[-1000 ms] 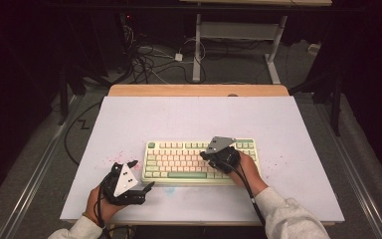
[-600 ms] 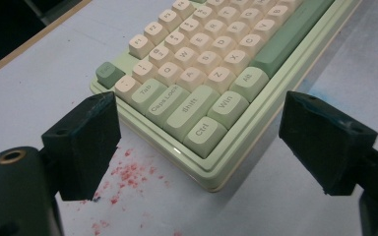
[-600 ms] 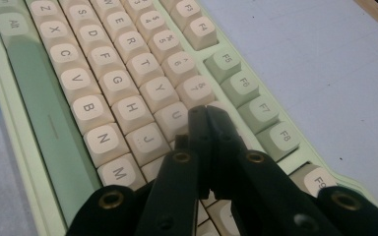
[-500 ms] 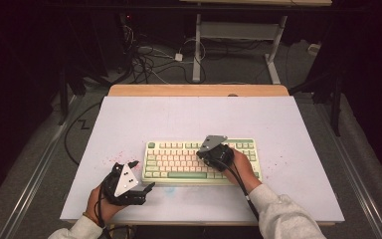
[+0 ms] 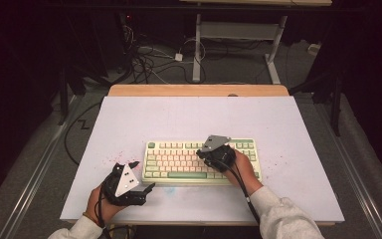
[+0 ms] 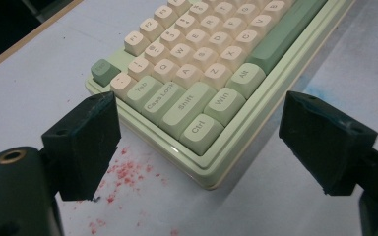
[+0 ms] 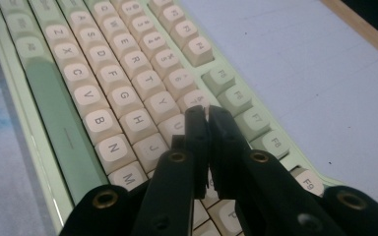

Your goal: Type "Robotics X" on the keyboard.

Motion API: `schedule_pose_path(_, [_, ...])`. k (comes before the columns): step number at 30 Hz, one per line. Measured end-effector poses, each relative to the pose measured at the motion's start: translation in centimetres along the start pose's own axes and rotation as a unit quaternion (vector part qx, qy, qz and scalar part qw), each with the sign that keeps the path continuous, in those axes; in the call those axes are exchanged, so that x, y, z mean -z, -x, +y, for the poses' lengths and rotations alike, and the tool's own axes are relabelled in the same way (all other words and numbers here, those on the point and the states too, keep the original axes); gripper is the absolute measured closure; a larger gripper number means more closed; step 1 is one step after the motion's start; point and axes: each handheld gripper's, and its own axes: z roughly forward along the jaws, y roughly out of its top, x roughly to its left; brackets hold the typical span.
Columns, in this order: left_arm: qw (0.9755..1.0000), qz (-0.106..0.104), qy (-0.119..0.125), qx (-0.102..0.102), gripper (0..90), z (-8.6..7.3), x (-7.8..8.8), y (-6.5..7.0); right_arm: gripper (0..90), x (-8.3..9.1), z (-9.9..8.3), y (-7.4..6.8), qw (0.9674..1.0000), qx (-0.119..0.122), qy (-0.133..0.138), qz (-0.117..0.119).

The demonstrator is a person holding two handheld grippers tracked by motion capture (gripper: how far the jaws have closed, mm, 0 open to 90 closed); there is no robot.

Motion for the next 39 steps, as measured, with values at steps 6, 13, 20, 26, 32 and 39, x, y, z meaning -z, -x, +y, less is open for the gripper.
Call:
schedule_pose_path(6, [1.0000,0.003,-0.008,0.000,15.3,0.1,-0.1,0.0,79.8,1.0,-0.2,0.0,0.9997,-0.004,0.025,-0.005])
schedule_pose_path(13, [1.0000,0.003,-0.009,0.002,15.3,0.1,-0.2,-0.1,67.7,2.0,-0.7,-0.1,0.9987,-0.009,0.049,-0.011])
schedule_pose_path(20, [0.9999,0.003,-0.009,0.005,15.3,0.1,-0.1,-0.1,40.9,3.0,-1.0,-0.1,0.9971,-0.013,0.070,-0.026])
schedule_pose_path(26, [0.9999,0.002,-0.008,0.009,15.3,0.1,0.0,-0.2,27.1,3.8,-1.5,-0.3,0.9960,-0.012,0.084,-0.028])
schedule_pose_path(32, [0.9997,-0.011,0.000,0.022,15.9,0.2,0.2,-0.4,22.6,5.3,-2.2,-0.3,0.9941,-0.013,0.101,-0.037])
schedule_pose_path(39, [0.9984,-0.017,0.007,0.054,52.7,0.5,0.7,-1.2,22.4,7.6,-4.1,0.2,0.9926,-0.014,0.108,-0.054])
